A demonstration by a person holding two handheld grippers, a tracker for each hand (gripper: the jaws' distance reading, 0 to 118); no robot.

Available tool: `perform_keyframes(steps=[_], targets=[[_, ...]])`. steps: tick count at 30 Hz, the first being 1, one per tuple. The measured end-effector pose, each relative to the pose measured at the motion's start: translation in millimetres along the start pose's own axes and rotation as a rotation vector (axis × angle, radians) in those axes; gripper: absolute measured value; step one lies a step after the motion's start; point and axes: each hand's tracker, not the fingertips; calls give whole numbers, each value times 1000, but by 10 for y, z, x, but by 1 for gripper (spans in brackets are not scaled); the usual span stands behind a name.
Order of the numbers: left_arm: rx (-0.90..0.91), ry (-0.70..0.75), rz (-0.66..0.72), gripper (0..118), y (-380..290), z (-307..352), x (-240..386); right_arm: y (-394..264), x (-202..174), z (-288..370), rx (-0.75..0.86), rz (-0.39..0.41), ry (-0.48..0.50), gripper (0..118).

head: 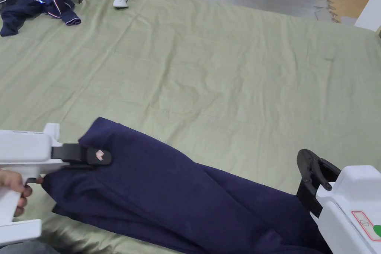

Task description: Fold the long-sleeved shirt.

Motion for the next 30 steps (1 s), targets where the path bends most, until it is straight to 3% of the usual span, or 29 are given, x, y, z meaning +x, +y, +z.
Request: perform_keyframes(steps=[8, 14, 22, 27, 29, 30], targets=[[165, 184, -1, 16, 368, 1085, 143, 30, -96, -137, 8, 4, -10, 0], [91, 100, -90, 16, 154, 781, 603, -10, -315, -231, 27, 1, -11, 0], [-113, -14, -200, 16, -803, -746, 1739, -49, -97, -10, 50, 15, -81, 0], [-243, -11, -212, 16, -1224, -1708, 1971, -91, 102, 154, 58, 11, -141, 0], [-274, 54, -210, 28, -1357, -1984, 2034, -106, 165, 222, 65, 20, -178, 0], [-275, 48, -206, 44, -1369, -2037, 2053, -111, 198, 253, 68, 17, -177, 0]])
